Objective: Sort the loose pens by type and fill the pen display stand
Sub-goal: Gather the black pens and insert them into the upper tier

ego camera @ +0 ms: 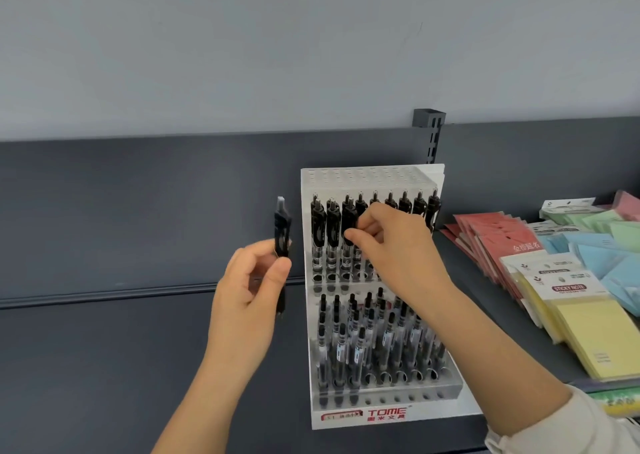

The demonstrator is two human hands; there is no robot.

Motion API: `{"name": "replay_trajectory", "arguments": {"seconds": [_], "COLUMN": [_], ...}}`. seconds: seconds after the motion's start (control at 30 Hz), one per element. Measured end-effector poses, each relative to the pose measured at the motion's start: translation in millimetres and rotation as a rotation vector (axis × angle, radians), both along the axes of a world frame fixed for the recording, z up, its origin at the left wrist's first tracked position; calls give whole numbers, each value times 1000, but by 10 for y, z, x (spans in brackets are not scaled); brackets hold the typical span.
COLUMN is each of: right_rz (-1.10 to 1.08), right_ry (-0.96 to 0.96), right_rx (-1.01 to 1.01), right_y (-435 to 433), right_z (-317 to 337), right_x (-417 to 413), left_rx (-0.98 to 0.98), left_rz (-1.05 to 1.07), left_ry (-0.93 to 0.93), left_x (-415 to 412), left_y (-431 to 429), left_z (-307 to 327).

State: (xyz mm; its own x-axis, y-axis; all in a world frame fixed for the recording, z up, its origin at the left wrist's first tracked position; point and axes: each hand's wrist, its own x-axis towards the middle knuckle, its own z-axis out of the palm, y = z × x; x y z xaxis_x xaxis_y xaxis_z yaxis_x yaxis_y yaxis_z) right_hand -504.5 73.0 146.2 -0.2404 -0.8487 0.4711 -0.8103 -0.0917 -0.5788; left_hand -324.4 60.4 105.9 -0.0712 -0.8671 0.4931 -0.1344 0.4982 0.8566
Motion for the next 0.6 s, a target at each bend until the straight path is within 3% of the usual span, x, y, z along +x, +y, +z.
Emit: {"name": "replay_trajectory", "arguments": {"seconds": [0.1, 0.2, 0.6], "right_rz": [5, 7, 4], "right_ry": [-3, 1, -2], "right_rx": [7, 9, -9], "right_y": [5, 13, 5], "right_z": [5, 4, -21], "right_x": [-2, -5, -11], "left_rx": [-52, -102, -118], "left_rz": [33, 40, -23], "left_ry": [128, 132, -282], "left_x": [-61, -130, -250], "left_y": [-66, -130, -200], "left_z": [152, 283, 142]}}
